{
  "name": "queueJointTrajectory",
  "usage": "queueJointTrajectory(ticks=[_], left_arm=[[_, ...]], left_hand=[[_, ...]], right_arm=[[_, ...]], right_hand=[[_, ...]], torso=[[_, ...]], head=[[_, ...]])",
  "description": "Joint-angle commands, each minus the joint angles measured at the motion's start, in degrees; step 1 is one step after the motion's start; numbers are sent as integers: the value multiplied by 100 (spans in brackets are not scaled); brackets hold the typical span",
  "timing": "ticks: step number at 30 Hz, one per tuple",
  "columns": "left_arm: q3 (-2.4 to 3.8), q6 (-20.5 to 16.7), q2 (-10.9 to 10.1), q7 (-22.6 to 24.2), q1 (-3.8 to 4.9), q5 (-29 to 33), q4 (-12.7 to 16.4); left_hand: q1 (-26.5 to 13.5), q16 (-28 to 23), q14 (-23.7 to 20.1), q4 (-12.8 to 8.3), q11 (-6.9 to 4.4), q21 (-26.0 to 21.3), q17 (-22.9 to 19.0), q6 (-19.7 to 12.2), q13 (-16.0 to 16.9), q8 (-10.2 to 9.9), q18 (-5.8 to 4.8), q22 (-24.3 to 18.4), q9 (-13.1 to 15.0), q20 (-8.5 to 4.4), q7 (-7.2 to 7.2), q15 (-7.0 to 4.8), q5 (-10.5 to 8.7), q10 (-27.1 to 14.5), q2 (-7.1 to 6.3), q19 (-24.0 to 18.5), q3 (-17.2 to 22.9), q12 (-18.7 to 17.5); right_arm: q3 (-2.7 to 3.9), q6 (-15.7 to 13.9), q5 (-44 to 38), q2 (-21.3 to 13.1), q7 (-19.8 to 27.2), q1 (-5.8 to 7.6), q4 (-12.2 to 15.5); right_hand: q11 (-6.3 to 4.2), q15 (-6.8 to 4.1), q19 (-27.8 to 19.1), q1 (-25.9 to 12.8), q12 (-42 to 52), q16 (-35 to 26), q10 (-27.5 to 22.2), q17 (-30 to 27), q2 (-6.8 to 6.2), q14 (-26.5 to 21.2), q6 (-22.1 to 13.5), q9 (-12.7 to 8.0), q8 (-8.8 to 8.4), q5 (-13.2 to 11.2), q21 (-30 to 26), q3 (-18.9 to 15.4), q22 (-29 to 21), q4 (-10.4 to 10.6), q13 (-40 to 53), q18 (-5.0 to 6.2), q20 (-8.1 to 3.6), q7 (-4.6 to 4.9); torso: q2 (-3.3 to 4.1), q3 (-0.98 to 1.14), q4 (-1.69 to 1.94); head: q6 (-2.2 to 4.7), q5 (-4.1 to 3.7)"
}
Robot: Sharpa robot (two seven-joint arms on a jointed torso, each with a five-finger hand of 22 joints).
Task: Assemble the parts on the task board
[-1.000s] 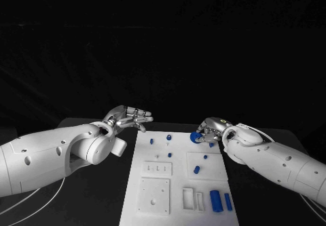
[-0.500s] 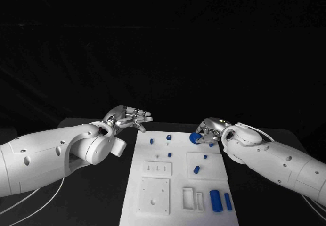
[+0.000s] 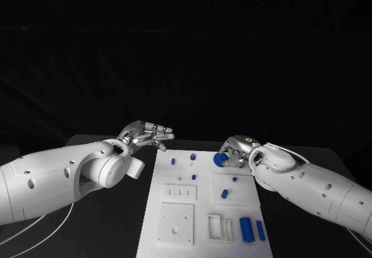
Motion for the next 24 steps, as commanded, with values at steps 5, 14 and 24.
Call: queueJointTrajectory(ticks=[5,14,24], left_arm=[[4,69,-7,19,10,-21,4],[4,69,-8,13,10,-20,12],[4,81,15,2,10,-20,23]], left_hand=[[-26,-8,-41,-32,14,-5,-10,-42,8,9,60,-4,0,-14,6,8,33,-40,-40,-32,15,-12],[-26,-8,-41,-32,14,-5,-10,-42,8,9,60,-4,0,-14,6,8,33,-40,-40,-32,15,-12],[-26,-8,-41,-32,14,-5,-10,-42,8,9,60,-4,0,-14,6,8,33,-40,-40,-32,15,-12]], right_arm=[[-24,-266,-386,-69,-301,-46,497],[-23,-582,-715,-14,-523,-47,1004],[-37,-661,-837,322,-596,-48,928]], right_hand=[[-11,-43,117,-102,22,29,31,7,-25,-12,142,29,11,81,73,79,641,26,25,-58,-41,-21],[-13,-46,122,-103,6,39,46,14,-78,-9,138,27,10,-110,161,125,655,100,28,-63,-43,-25],[-11,-45,121,-81,-6,27,45,-1,-95,-10,128,28,11,-188,187,109,659,167,25,-64,-41,-24]], torso=[[-4,2,7],[5,-2,1],[16,-4,24]], head=[[4,36],[15,48],[22,33]])
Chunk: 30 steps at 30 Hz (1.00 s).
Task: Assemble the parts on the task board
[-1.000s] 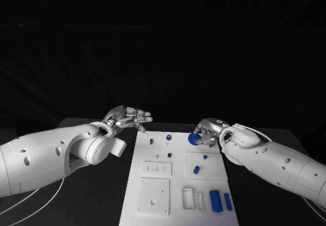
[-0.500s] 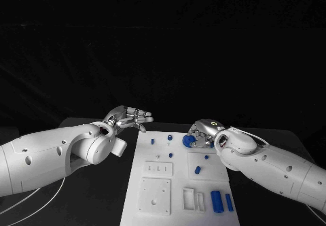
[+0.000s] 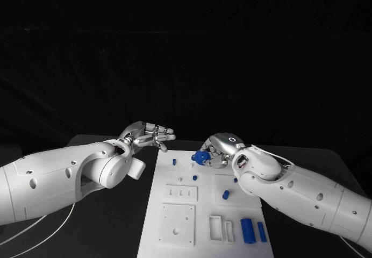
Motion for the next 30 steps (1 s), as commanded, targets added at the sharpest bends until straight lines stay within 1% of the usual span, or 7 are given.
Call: queueJointTrajectory(ticks=[1,6,11,14,21,22,30], left_arm=[[4,80,19,13,10,-17,17],[4,86,36,9,10,-17,15],[5,90,53,6,10,-17,13],[5,93,62,4,10,-17,13],[5,109,82,-9,10,-17,4],[5,110,85,-11,10,-17,2],[5,116,106,-15,10,-17,-11]], left_hand=[[-26,-8,-41,-32,14,-5,-6,-42,8,9,60,-4,0,-14,6,8,33,-40,-40,-33,15,-12],[-26,-17,-42,-33,13,-4,-13,-36,8,8,60,-5,0,-14,4,8,35,-36,-34,-37,25,-12],[-26,-17,-42,-33,13,-4,-13,-36,8,8,60,-5,0,-14,4,8,35,-36,-34,-37,25,-12],[-26,-17,-42,-33,13,-4,-13,-36,8,8,60,-5,0,-14,4,8,35,-36,-34,-37,25,-12],[-26,-17,-42,-33,13,-4,-13,-36,8,8,60,-5,0,-14,4,8,35,-36,-34,-37,25,-12],[-26,-17,-42,-33,13,-4,-13,-36,8,8,60,-5,0,-14,4,8,35,-36,-34,-37,25,-12],[-27,-21,-45,-38,16,-4,-15,-36,8,9,59,-5,0,-12,5,10,38,-46,-37,-43,28,-13]], right_arm=[[-16,-125,-213,104,-99,-2,-71],[-81,-113,-223,315,-81,-3,-261],[-149,-82,-221,490,-51,-4,-436],[-190,-61,-222,566,-34,-5,-511],[-281,0,-201,705,-4,-7,-651],[-289,4,-199,720,-2,-7,-670],[-321,73,-179,785,9,-9,-766]], right_hand=[[-1,-25,121,10,-11,-5,15,-8,-18,6,11,24,7,-27,35,-2,660,35,2,-64,-42,-2],[3,-23,119,13,-25,-8,7,-12,-23,5,-22,21,5,-54,27,-2,657,53,-7,-63,-41,6],[4,-24,117,14,-32,-18,2,-20,-23,3,-29,22,6,-67,16,-3,655,68,-11,-61,-41,8],[6,-24,117,12,-34,-26,1,-28,-26,3,-35,22,6,-96,16,-15,655,87,-12,-61,-41,9],[6,-21,116,16,-44,-37,-6,-40,-24,3,-42,22,6,-120,8,-31,653,106,-19,-60,-38,8],[9,-21,115,18,-43,-41,-8,-45,-23,3,-49,22,6,-132,-1,-39,651,114,-17,-58,-38,11],[10,-19,112,20,-56,-53,-20,-56,-26,0,-63,22,5,-148,-19,-67,648,137,-26,-54,-36,13]], torso=[[9,1,12],[9,-2,18],[8,-2,12],[8,-1,15],[5,3,0],[2,5,-6],[-2,4,-9]], head=[[-1,-5],[-7,1],[-28,16],[-43,7],[-54,37],[-54,37],[-64,44]])
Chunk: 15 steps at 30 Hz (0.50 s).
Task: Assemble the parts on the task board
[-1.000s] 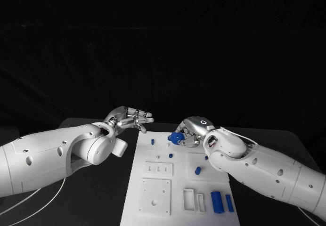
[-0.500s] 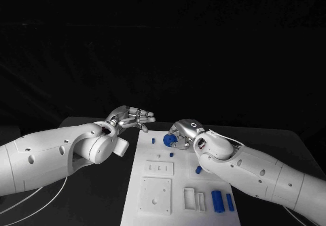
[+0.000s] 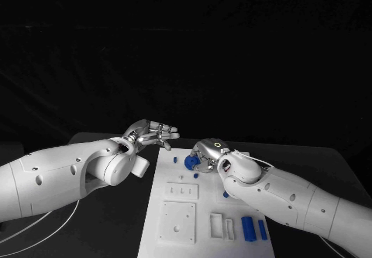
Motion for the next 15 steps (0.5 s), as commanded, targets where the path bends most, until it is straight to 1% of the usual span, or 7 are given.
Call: queueJointTrajectory(ticks=[1,8,11,12,13,14,15], left_arm=[[4,90,16,13,10,-15,-1],[4,90,24,11,10,-15,-11],[4,89,25,10,10,-15,-13],[4,87,25,10,10,-15,-13],[4,86,25,10,10,-15,-14],[4,85,25,9,10,-15,-14],[4,84,25,9,10,-15,-14]], left_hand=[[-27,-21,-46,-21,-6,-4,-8,-36,8,9,59,-5,0,-12,5,10,38,-24,-37,-43,10,-13],[-27,-21,-46,-21,-6,-4,-8,-36,8,9,59,-5,0,-12,5,10,38,-24,-37,-43,10,-13],[-27,-21,-46,-21,-6,-4,-8,-36,8,9,59,-5,0,-12,5,10,38,-24,-37,-43,10,-13],[-27,-21,-46,-21,-6,-4,-8,-36,8,9,59,-5,0,-12,5,10,38,-24,-37,-43,10,-13],[-27,-21,-46,-21,-6,-4,-8,-36,8,9,59,-5,0,-12,5,10,38,-24,-37,-43,10,-13],[-27,-21,-46,-21,-6,-4,-8,-36,8,9,59,-5,0,-12,5,10,38,-24,-37,-43,10,-13],[-27,-21,-46,-21,-6,-4,-8,-36,8,9,59,-5,0,-12,5,10,38,-24,-37,-43,10,-13]], right_arm=[[-10,127,-43,23,44,-4,-24],[-41,171,-20,58,34,-6,-86],[-46,158,37,74,17,-6,-135],[-48,150,80,81,17,-6,-156],[-48,141,115,89,17,-6,-175],[-49,134,137,95,17,-6,-188],[-50,126,154,100,17,-6,-197]], right_hand=[[1,-19,112,44,-31,-26,-30,-11,-1,1,-56,0,29,-44,-22,-19,648,53,-6,-53,-34,7],[19,-7,103,46,-108,-72,-79,-43,-8,-8,-166,-3,29,-177,-74,-135,639,130,-70,-40,-22,31],[55,8,104,27,-170,-98,-110,-56,-13,-10,-408,-10,35,-395,-115,-323,631,260,-132,-23,-7,88],[69,10,106,-46,-188,-105,-123,-57,-16,-15,-537,-12,34,-356,-125,-434,629,369,-150,-15,-10,110],[84,17,115,-134,-193,-97,-132,-44,6,-12,-664,-16,34,-140,-123,-581,632,555,-160,-8,-3,131],[96,24,119,-140,-208,-90,-149,-34,4,-10,-756,-12,34,-66,-134,-652,630,596,-174,-2,3,149],[104,30,122,-135,-211,-90,-159,-30,9,-12,-841,-12,34,-86,-140,-700,631,589,-181,3,12,159]], torso=[[-4,2,-7],[-1,6,-11],[-3,5,-12],[-3,3,-13],[-2,2,-12],[-2,3,-12],[-2,3,-12]], head=[[-5,6],[-1,17],[1,18],[6,18],[8,19],[10,25],[10,25]])
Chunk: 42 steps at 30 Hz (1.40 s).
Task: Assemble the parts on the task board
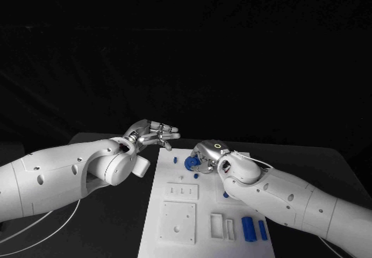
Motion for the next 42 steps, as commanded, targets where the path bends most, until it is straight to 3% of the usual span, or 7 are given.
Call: queueJointTrajectory(ticks=[1,7,14,22,29,35,42], left_arm=[[4,74,13,17,10,-15,6],[4,76,5,20,10,-14,3],[4,79,-16,25,10,-14,6],[4,75,-78,37,10,-14,31],[4,68,-142,44,10,-13,17],[4,83,-116,58,10,-10,-25],[3,100,-88,60,10,-8,-52]], left_hand=[[-27,-21,-46,-21,-6,-4,-9,-36,8,9,59,-5,0,-12,5,10,38,-24,-37,-43,10,-13],[-46,-26,-46,-13,-1,-7,-12,-49,8,8,59,-8,0,-8,10,15,38,-38,-44,-45,4,-13],[-45,-32,-52,-12,-2,-13,-16,-49,8,9,59,-12,0,-6,8,15,56,-42,-41,-47,8,-12],[-46,-35,-49,-13,-1,-13,-19,-52,8,8,60,-14,0,-6,9,15,68,-44,-38,-46,14,-12],[-38,-40,-50,-22,-1,-14,-23,-49,8,9,60,-14,0,-6,8,14,71,-42,-42,-47,22,-13],[-39,-43,-48,-22,-2,-14,-25,-46,8,9,61,-14,0,-6,8,14,73,-39,-34,-48,31,-12],[-36,-47,-53,-30,-2,-12,-27,-43,8,9,60,-13,0,-7,8,14,76,-37,-31,-53,39,-13]], right_arm=[[-4,65,128,20,18,-7,-31],[-6,-53,251,-16,27,-7,8],[7,-222,362,-254,32,-32,282],[298,-648,771,-887,228,-116,928],[571,-502,1198,-1349,449,-180,1191],[615,-126,1328,-1262,540,-191,1116],[616,259,1286,-980,519,-192,905]], right_hand=[[21,36,125,-41,-24,-24,-30,18,6,-14,-231,-16,-23,26,-43,-131,632,28,-18,8,18,32],[58,57,152,-27,17,8,-60,73,-40,-11,-470,-24,-33,176,-32,-1134,643,1232,-73,28,49,44],[37,50,161,23,44,26,-40,92,-4,-4,-282,-16,-24,551,-6,-1128,648,1277,-65,23,38,28],[-9,15,169,61,119,99,39,138,10,5,83,-13,-22,326,124,-406,668,938,1,-3,4,-23],[-7,12,157,37,142,136,51,173,-3,-3,117,-14,-23,294,203,130,680,375,45,-14,-2,-5],[-20,2,150,121,209,189,72,217,40,3,65,-17,-25,894,302,921,697,-136,122,-19,-11,33],[-232,-156,93,-314,238,214,89,261,238,-14,-205,-17,-26,1352,484,2591,709,-672,230,-59,-159,-92]], torso=[[1,-1,1],[-4,2,4],[-1,4,-7],[-13,19,-49],[-37,57,-160],[-43,75,-182],[-45,41,-158]], head=[[5,14],[-2,14],[5,25],[23,40],[72,101],[67,137],[54,145]])
